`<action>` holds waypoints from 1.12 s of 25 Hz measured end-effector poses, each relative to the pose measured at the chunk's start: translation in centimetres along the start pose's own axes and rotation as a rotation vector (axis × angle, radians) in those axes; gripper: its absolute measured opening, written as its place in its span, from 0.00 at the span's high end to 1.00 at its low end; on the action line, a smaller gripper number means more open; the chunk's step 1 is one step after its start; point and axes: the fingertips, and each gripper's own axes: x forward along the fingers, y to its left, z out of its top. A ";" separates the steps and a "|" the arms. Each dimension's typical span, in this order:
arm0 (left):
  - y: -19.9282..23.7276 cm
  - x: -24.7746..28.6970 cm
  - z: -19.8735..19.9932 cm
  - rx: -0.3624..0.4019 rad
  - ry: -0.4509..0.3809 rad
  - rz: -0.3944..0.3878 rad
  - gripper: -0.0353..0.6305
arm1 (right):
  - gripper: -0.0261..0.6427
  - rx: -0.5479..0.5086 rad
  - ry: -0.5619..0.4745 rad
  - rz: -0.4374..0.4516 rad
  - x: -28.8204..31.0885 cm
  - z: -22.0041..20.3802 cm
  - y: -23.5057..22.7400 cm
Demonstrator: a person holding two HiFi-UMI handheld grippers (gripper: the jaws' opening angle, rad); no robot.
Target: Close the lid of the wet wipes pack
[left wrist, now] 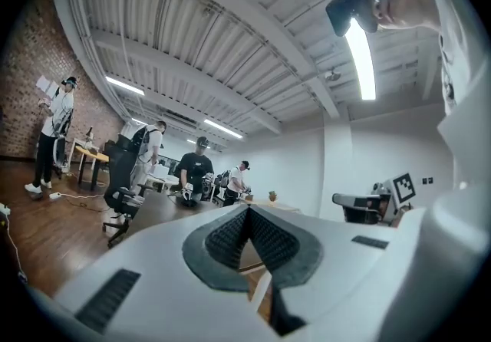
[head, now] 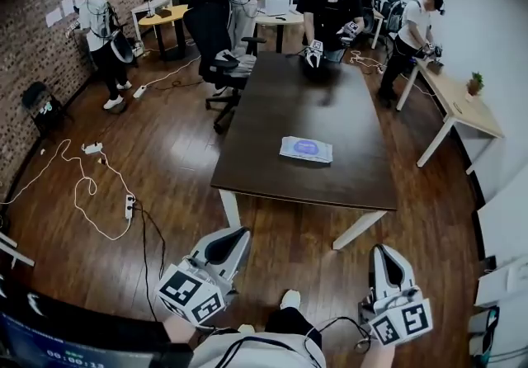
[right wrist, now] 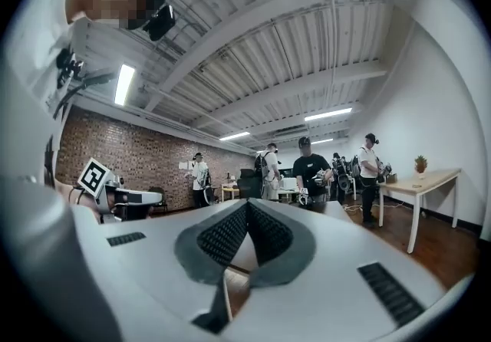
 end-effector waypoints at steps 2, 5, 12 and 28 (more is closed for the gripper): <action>-0.7 -1.8 1.0 -0.003 -0.013 0.001 0.95 | 0.95 0.000 -0.017 -0.007 -1.8 1.3 0.6; -1.4 -3.1 1.9 -0.002 -0.031 0.017 0.95 | 0.95 -0.023 -0.023 -0.007 -3.7 2.2 0.6; -3.9 -2.6 1.2 0.017 -0.024 0.055 0.95 | 0.95 -0.050 -0.001 0.011 -6.2 2.2 -1.4; -8.0 -1.4 1.6 0.037 -0.024 0.021 0.95 | 0.95 -0.053 -0.006 -0.052 -10.7 2.4 -4.5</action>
